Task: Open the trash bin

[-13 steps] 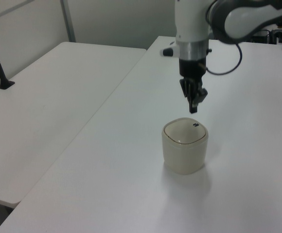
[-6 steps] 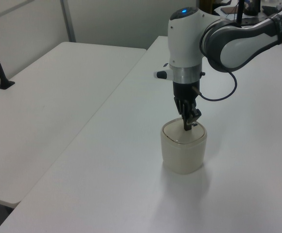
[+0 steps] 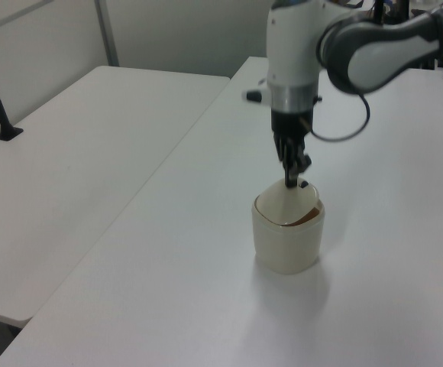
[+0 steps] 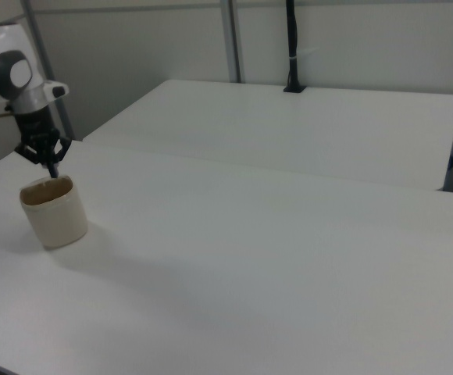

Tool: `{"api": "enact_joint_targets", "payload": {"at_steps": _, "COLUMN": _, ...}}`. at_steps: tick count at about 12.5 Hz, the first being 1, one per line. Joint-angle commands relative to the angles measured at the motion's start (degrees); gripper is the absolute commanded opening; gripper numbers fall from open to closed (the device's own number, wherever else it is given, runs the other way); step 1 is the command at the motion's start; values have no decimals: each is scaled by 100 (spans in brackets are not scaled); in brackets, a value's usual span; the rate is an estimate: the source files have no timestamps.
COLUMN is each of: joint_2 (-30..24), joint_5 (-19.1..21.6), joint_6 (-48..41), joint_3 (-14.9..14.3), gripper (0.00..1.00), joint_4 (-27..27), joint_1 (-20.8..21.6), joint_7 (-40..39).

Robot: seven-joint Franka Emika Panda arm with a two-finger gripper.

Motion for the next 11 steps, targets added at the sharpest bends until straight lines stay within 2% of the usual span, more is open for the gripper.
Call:
{"api": "enact_joint_targets", "payload": {"at_steps": 1, "joint_2": -691, "joint_5": -60, "joint_6": -611, "joint_3": -10, "gripper": 4, "joint_4": -112, "joint_1": -666, "joint_7": 214}}
{"api": "enact_joint_targets", "payload": {"at_steps": 3, "joint_2": -990, "joint_5": -78, "joint_6": -1164, "joint_3": -2, "gripper": 35, "joint_4": -121, "joint_1": -1281, "joint_7": 223}}
{"api": "enact_joint_targets", "payload": {"at_steps": 4, "joint_2": -1095, "joint_5": -78, "joint_6": -1349, "joint_3": -2, "gripper": 61, "joint_4": -130, "joint_1": -1553, "joint_7": 231}}
{"api": "enact_joint_targets", "payload": {"at_steps": 5, "joint_2": -1166, "joint_5": -78, "joint_6": -1525, "joint_3": -2, "gripper": 98, "joint_4": -130, "joint_1": -1791, "joint_7": 231}}
{"api": "enact_joint_targets", "payload": {"at_steps": 8, "joint_2": -1420, "joint_5": -78, "joint_6": -1816, "joint_3": 25, "gripper": 100, "joint_4": -130, "joint_1": -2512, "joint_7": 379}}
{"api": "enact_joint_targets", "payload": {"at_steps": 11, "joint_2": -1483, "joint_5": -244, "joint_6": -1773, "joint_3": 25, "gripper": 100, "joint_4": -147, "joint_1": -2830, "joint_7": 1355}}
